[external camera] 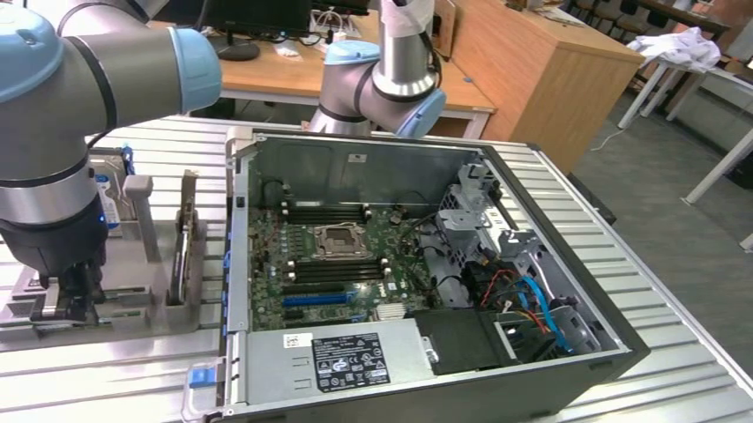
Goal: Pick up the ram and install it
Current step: 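Pick up the ram and move it above insertion slot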
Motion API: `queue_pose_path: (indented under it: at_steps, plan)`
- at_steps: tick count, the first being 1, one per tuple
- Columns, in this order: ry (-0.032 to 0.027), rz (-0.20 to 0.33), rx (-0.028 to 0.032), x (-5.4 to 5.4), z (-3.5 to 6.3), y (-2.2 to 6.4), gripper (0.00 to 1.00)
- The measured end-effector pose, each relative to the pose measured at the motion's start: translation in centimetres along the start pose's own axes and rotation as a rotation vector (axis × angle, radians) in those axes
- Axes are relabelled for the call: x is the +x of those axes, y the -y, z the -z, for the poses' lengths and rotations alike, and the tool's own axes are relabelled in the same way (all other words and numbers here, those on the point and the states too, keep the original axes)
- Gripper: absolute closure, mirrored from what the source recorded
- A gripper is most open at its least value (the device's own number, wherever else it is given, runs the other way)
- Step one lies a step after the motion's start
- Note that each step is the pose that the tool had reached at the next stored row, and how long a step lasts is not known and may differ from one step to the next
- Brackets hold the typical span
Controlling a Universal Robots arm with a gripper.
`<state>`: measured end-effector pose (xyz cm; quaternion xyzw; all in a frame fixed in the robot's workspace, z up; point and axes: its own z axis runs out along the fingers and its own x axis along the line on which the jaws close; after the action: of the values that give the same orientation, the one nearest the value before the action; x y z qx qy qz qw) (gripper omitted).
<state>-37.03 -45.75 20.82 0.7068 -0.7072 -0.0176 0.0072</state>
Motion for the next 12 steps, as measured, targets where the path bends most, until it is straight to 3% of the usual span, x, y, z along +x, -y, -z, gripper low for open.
queue_pose_path:
  at_steps: [12]
  plan:
    - [-0.0009, 0.030, -0.0003, 0.03, -0.05, 0.27, 0.65]
